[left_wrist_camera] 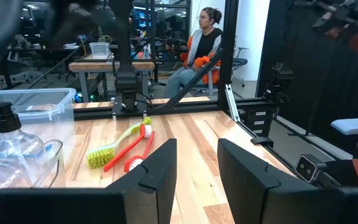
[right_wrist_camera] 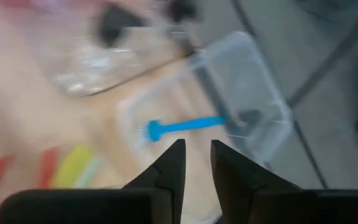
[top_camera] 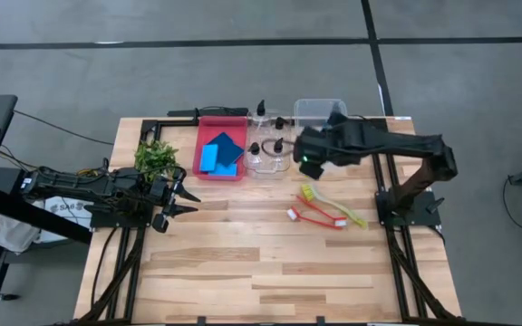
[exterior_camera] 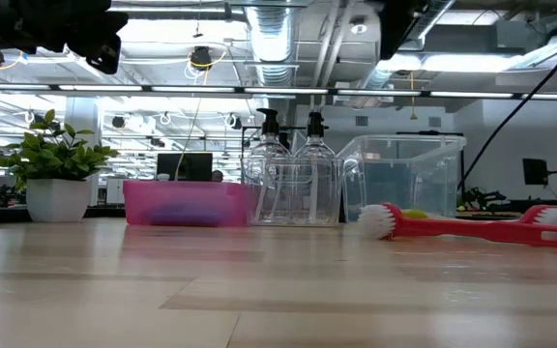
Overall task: Pick & Place Kitchen Sink Supplies
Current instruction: Put the red dish brush into the right transparent bin
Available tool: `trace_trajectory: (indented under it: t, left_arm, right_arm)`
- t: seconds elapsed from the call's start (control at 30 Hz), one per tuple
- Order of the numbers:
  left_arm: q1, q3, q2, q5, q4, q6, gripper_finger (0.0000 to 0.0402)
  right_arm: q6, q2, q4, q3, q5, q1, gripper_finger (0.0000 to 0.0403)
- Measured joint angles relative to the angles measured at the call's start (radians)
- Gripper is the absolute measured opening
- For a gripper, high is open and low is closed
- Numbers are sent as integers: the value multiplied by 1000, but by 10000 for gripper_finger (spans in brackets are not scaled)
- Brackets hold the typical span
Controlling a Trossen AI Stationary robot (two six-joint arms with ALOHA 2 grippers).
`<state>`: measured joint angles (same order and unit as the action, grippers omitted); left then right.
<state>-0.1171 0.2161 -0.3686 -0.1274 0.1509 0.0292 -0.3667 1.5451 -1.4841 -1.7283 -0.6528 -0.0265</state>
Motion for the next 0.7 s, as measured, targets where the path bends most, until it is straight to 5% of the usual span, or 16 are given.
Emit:
trace_trajectory:
  t: [0.27, 0.7]
  left_arm:
    - [0, 0, 0, 0, 0, -3, 118]
    - [0, 0, 0, 0, 0, -3, 118]
  right_arm:
    - [-38, -111, 46, 110, 106, 224, 69]
    - [-297, -338, 606, 825, 183, 420, 69]
